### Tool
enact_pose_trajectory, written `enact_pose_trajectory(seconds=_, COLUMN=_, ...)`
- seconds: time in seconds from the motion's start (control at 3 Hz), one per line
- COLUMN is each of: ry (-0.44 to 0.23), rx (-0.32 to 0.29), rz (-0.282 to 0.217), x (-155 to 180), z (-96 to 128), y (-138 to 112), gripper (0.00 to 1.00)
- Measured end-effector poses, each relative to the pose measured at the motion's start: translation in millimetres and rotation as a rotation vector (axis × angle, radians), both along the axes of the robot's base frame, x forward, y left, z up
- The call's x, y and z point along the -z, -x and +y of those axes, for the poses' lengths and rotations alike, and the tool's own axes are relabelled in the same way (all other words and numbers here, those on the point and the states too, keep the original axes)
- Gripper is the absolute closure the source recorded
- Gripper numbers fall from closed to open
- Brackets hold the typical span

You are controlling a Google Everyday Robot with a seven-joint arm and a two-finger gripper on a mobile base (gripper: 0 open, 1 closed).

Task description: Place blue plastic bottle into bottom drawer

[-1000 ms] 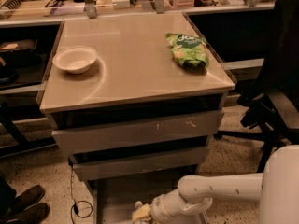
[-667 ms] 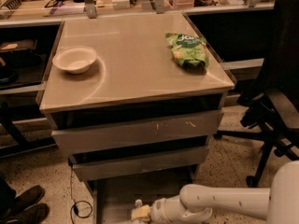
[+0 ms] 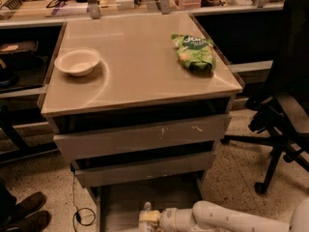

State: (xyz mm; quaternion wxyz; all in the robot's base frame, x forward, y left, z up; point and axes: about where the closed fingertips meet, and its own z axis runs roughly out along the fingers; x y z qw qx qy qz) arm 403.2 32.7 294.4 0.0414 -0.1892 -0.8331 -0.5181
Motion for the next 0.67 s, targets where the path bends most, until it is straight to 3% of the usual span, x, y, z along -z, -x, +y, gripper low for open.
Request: enact_pose_trajectory(seconds=0.67, ry=-0.028, rx=0.039, rz=-0.002, x=15.1, z=7.3, y=-4.6, gripper=1.0)
